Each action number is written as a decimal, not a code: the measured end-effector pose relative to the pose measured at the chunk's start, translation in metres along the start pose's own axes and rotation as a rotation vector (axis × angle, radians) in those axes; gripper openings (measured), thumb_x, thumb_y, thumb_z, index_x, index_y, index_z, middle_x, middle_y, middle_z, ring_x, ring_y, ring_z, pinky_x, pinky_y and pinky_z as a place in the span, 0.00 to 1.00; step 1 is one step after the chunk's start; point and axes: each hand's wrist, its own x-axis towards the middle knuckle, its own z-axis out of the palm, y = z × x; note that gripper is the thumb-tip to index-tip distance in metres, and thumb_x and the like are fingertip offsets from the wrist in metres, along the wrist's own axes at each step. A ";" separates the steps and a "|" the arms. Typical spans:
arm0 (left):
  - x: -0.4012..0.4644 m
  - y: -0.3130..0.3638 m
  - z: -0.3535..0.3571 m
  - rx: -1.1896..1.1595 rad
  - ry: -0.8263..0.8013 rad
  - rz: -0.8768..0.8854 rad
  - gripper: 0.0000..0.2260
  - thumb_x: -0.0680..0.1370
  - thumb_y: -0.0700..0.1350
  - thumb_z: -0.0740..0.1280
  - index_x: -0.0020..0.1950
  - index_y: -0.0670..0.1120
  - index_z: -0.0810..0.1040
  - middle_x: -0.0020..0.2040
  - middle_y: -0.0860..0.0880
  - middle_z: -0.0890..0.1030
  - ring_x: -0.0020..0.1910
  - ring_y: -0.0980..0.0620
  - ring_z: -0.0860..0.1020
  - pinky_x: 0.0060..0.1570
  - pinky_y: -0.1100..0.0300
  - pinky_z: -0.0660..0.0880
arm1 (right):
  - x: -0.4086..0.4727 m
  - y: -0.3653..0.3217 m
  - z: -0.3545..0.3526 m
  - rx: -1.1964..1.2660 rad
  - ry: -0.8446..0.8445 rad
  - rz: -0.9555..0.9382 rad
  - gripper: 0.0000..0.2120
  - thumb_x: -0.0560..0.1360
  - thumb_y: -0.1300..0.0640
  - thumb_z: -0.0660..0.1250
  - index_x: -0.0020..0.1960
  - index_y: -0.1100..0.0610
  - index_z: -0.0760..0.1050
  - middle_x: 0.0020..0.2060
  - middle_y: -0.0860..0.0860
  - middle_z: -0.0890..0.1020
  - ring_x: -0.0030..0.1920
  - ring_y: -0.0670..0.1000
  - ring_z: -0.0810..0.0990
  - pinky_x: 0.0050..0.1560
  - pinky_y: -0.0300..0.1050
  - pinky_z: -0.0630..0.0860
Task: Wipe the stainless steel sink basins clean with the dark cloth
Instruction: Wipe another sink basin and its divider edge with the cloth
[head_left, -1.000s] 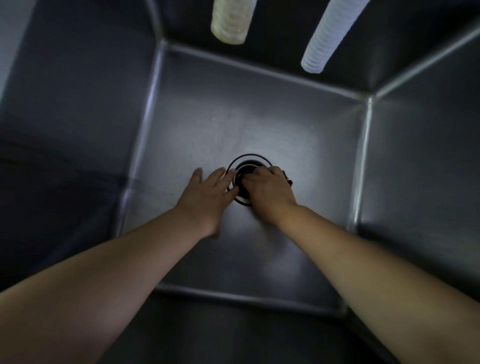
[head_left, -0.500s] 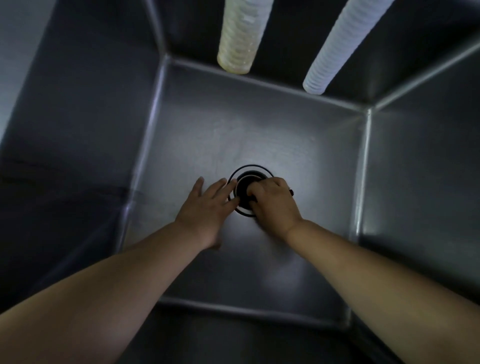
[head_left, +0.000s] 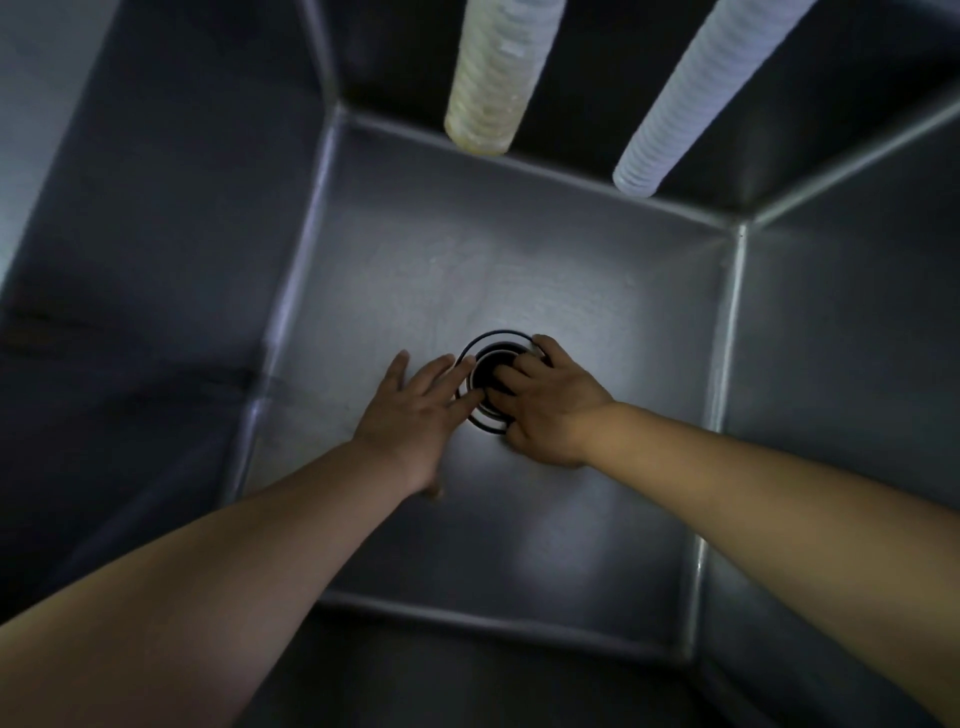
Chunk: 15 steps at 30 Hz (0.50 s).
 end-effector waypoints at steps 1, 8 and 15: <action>0.000 0.000 -0.001 0.002 -0.006 -0.003 0.53 0.64 0.62 0.74 0.77 0.53 0.42 0.76 0.48 0.34 0.75 0.48 0.36 0.72 0.42 0.36 | 0.001 -0.002 -0.001 -0.027 -0.016 0.002 0.27 0.78 0.44 0.47 0.75 0.51 0.58 0.71 0.49 0.62 0.70 0.52 0.59 0.73 0.54 0.44; 0.000 0.002 -0.005 0.024 -0.008 -0.011 0.53 0.64 0.63 0.73 0.77 0.54 0.42 0.77 0.48 0.35 0.75 0.48 0.37 0.71 0.43 0.36 | 0.004 -0.015 0.001 -0.174 -0.041 0.094 0.42 0.73 0.28 0.42 0.73 0.57 0.59 0.66 0.52 0.67 0.65 0.54 0.62 0.69 0.54 0.53; 0.000 0.003 -0.005 0.007 0.008 -0.018 0.54 0.62 0.62 0.75 0.77 0.54 0.44 0.77 0.50 0.37 0.75 0.49 0.39 0.72 0.45 0.37 | 0.017 -0.023 -0.010 -0.037 -0.045 0.273 0.39 0.71 0.27 0.41 0.67 0.52 0.69 0.61 0.55 0.72 0.57 0.56 0.71 0.58 0.53 0.61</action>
